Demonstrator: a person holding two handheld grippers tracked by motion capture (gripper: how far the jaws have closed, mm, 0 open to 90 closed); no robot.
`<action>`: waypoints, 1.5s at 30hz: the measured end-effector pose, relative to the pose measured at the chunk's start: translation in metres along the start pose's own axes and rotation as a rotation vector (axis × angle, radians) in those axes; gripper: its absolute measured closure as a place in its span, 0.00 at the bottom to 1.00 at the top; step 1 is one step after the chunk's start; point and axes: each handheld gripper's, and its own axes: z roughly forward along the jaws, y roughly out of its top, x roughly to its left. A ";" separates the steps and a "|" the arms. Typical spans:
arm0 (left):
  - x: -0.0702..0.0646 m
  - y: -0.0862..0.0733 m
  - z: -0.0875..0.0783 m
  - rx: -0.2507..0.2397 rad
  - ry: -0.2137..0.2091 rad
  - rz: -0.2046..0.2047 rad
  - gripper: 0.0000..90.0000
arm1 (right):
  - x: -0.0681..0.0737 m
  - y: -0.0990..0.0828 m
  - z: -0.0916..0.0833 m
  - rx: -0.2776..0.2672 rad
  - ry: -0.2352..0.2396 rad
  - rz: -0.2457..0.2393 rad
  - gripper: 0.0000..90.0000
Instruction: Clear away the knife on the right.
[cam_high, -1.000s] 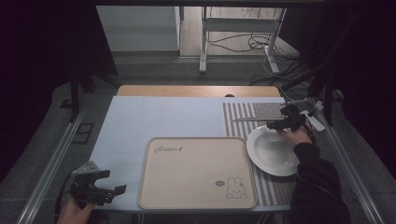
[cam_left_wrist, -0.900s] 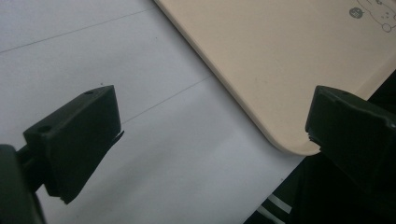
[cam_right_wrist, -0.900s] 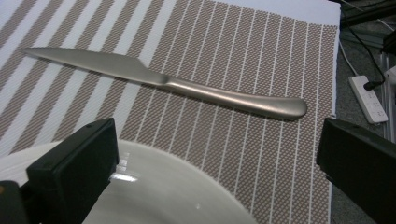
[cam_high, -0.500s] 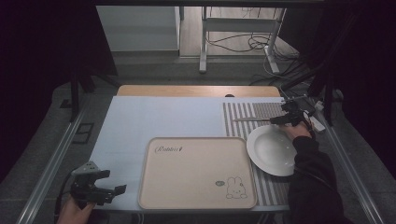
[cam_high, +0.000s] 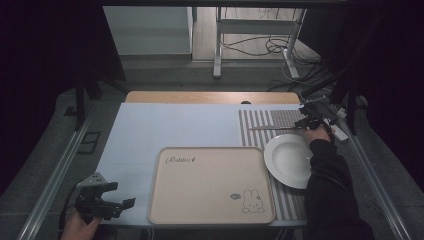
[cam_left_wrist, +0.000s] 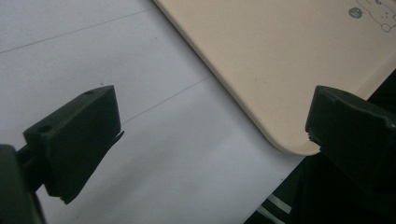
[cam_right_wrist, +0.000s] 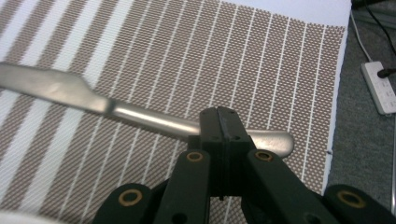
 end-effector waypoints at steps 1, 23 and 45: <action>0.000 0.000 0.000 0.000 0.000 0.000 0.03 | -0.001 0.001 0.003 -0.002 0.002 0.007 1.00; 0.000 0.000 0.000 0.006 0.005 0.001 0.03 | -0.010 -0.012 0.001 0.058 0.023 0.004 1.00; 0.000 0.001 0.001 0.006 0.004 -0.005 0.03 | -0.002 -0.003 -0.012 0.080 0.088 -0.007 0.43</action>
